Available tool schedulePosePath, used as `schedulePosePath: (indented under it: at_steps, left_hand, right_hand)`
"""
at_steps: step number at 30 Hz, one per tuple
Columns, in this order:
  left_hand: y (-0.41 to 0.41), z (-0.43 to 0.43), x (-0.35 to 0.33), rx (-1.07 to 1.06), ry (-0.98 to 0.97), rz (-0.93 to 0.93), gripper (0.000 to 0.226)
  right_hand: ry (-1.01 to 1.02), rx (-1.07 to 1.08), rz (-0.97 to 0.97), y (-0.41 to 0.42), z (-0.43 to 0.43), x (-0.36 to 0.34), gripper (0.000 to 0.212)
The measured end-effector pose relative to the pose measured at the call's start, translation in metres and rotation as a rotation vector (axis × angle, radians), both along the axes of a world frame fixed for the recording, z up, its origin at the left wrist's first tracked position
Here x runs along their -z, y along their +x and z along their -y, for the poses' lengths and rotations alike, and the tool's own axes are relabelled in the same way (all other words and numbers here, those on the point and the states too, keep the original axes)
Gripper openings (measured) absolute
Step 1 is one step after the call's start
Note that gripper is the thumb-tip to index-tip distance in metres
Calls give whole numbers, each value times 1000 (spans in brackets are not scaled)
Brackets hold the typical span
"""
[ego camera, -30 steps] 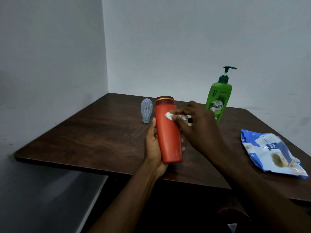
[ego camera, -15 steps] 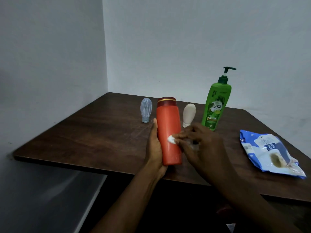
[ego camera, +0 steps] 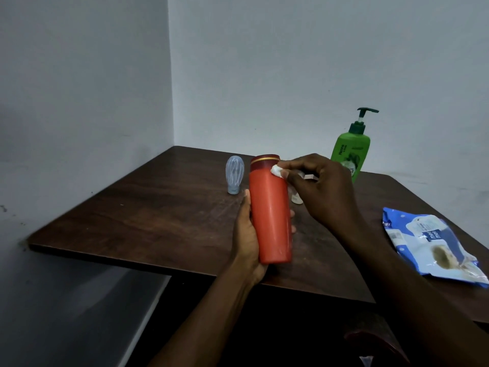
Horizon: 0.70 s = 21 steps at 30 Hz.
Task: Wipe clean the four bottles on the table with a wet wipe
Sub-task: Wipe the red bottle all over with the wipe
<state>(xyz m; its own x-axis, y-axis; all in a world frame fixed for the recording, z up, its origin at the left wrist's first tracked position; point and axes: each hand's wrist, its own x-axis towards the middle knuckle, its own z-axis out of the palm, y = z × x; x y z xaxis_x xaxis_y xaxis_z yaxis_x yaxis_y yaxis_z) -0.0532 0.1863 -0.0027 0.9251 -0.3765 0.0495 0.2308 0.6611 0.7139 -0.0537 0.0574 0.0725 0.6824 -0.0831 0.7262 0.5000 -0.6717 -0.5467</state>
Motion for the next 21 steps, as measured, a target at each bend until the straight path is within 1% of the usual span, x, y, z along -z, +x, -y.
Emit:
schedulePosePath:
  at_steps: [7, 13, 16, 19, 21]
  left_hand:
    - [1, 0, 0, -51, -21, -90, 65]
    - [-1, 1, -4, 28, -87, -79, 67]
    - [-1, 2, -2, 12, -88, -62, 65]
    - [-2, 2, -2, -14, -30, -37, 62]
    - [-3, 1, -3, -22, -14, -40, 63]
  right_hand:
    - [-173, -27, 18, -47, -1, 39, 15]
    - [-232, -57, 45, -75, 0, 61, 25]
    - [-153, -18, 23, -62, 1, 49, 20]
    - [-55, -8, 48, -41, 0, 26, 14]
    - [-47, -9, 55, -25, 1, 12, 12]
